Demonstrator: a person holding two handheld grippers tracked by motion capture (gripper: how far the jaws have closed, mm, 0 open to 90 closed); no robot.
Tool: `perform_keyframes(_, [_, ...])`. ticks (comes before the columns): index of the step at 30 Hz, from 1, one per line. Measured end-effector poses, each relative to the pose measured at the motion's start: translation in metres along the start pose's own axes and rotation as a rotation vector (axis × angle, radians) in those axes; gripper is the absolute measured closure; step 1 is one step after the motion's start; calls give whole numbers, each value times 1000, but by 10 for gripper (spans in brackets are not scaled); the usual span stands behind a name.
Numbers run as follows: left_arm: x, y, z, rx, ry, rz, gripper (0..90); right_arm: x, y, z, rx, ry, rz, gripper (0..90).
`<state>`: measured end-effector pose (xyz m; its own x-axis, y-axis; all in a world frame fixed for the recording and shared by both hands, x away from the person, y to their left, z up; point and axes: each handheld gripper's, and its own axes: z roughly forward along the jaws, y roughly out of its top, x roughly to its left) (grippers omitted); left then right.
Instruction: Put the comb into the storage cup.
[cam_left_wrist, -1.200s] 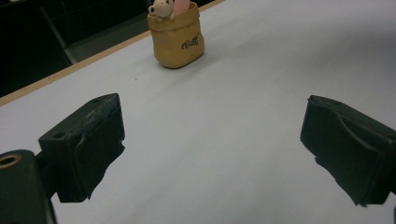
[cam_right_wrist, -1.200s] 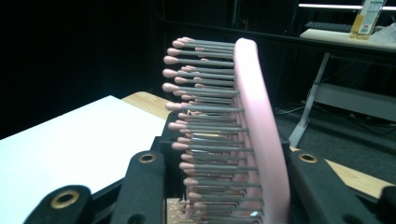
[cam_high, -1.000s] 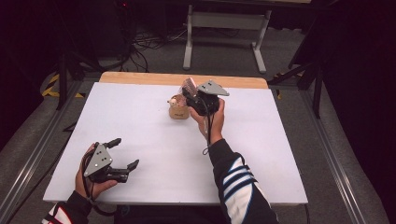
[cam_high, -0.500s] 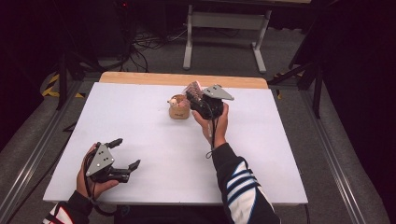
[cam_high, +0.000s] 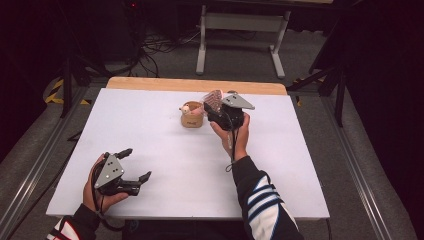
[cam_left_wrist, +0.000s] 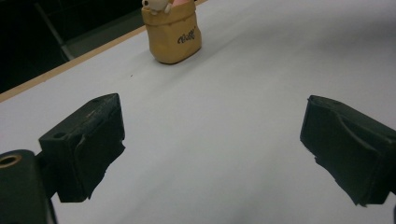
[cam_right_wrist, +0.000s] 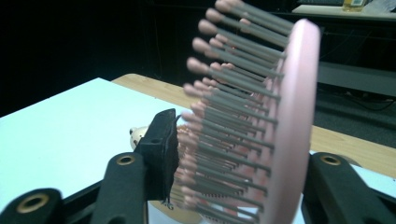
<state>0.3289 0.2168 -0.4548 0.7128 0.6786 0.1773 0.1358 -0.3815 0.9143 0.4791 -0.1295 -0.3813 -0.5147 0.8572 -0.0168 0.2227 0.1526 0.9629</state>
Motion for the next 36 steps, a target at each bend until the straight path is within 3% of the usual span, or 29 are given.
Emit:
perform_keyframes(13, [0, -1, 2, 14, 7, 12, 76, -5, -2, -3, 19, -22, -29, 408])
perform_keyframes(22, [2, -1, 1, 15, 16, 7, 75, -7, -3, -5, 32, -35, -41, 255])
perform_keyframes(28, [2, -1, 2, 18, 15, 7, 75, -3, -2, -4, 54, -57, -83, 171])
perform_keyframes(36, [4, -1, 0, 15, 20, 3, 75, -4, -3, -1, 83, -68, -84, 81])
